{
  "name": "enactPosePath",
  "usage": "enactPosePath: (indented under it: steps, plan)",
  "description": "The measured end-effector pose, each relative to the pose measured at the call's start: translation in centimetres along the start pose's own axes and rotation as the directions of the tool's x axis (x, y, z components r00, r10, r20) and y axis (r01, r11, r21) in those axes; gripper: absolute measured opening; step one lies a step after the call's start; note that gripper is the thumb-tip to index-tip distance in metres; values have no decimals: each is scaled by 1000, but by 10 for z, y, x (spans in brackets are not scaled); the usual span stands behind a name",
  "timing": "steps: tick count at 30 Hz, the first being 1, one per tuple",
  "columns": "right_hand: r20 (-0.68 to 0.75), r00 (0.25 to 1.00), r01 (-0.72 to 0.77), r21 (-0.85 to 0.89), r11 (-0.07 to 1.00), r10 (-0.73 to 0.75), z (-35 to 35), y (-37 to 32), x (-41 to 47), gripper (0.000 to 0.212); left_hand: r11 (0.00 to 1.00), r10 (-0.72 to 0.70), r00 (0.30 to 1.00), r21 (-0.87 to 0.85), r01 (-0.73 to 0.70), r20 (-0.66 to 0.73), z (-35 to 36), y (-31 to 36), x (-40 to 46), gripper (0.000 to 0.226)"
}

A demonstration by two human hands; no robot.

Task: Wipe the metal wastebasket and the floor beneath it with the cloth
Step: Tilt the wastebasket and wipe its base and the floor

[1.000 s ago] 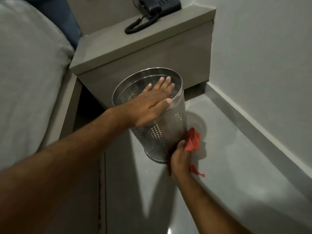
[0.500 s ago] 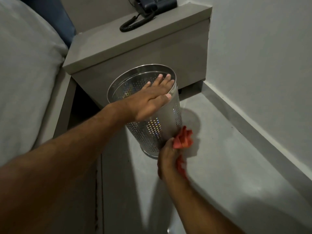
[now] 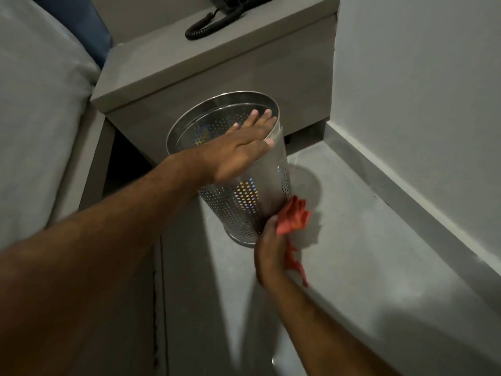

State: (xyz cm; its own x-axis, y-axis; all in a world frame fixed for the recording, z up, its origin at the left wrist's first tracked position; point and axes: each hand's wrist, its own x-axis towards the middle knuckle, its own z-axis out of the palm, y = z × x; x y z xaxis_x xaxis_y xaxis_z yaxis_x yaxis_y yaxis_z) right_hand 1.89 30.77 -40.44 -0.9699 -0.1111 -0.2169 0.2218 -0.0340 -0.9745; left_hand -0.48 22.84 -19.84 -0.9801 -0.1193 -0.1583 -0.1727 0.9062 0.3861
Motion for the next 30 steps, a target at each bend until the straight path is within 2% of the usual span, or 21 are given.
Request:
enactPosePath:
  steps: [2, 3, 5, 6, 8, 10, 12, 13, 15, 17, 19, 21, 23, 24, 26, 27, 28, 30]
  plan:
    - [0, 998, 70, 117, 991, -70, 2, -30, 19, 52, 1000, 0, 1000, 6, 0, -1, 1, -1, 2, 59]
    - [-5, 983, 182, 163, 970, -183, 1, -46, 25, 49, 1000, -1, 1000, 10, 1, -2, 1, -1, 2, 60]
    - [-54, 877, 478, 210, 853, -478, 3, -65, 27, 46, 1000, 2, 1000, 21, -2, -3, 0, -1, 4, 65]
    - [-54, 867, 493, 230, 839, -495, 8, -67, 25, 46, 1000, 1, 1000, 22, -1, -2, -2, -1, 4, 67]
    - [22, 937, 331, 255, 909, -348, 8, -61, 15, 54, 1000, 2, 1000, 28, -2, 8, -2, -1, 4, 67]
    - [56, 989, 126, 174, 977, -138, -2, -36, 19, 48, 1000, 4, 1000, 31, -5, 9, -2, -3, 4, 62]
    - [127, 986, -94, -80, 992, 104, -20, -11, 29, 46, 1000, -3, 1000, 18, 3, 13, -3, -3, 4, 58]
    - [183, 967, -149, -154, 977, 177, -27, -5, 35, 51, 1000, -19, 1000, 16, 18, 19, -4, -3, 4, 58]
    - [190, 945, -259, -56, 964, 265, -31, -10, 42, 54, 996, -89, 996, 8, 89, -8, -2, 4, 8, 60]
    - [150, 952, -277, 51, 960, 267, -28, -28, 42, 51, 971, -236, 967, -50, 233, -92, 5, 19, 20, 65]
    - [157, 976, -180, 164, 970, 154, -23, -42, 38, 50, 921, -385, 908, -124, 368, -166, 15, 32, 33, 71]
    - [197, 978, -114, 197, 974, 75, -23, -53, 32, 53, 914, -404, 888, -133, 383, -218, 23, 44, 46, 75]
    - [189, 978, -118, 170, 978, 85, -26, -56, 40, 50, 935, -350, 909, -138, 326, -227, 19, 51, 54, 77]
    - [198, 973, -153, 176, 973, 117, -29, -58, 45, 47, 959, -281, 938, -90, 268, -206, 15, 51, 58, 77]
    - [231, 959, -201, 138, 970, 166, -35, -60, 52, 45, 980, -42, 994, 190, 61, -103, 3, 40, 46, 77]
    - [237, 960, -182, 113, 977, 151, -38, -61, 54, 45, 949, 78, 997, 306, -68, -21, -4, 28, 35, 76]
    - [234, 967, -132, 124, 983, 100, -40, -65, 52, 45, 934, 138, 990, 329, -140, 27, -8, 19, 24, 74]
    - [170, 978, 84, 221, 972, -124, -35, -83, 36, 44, 959, 170, 985, 229, -167, 9, -9, 10, 9, 70]
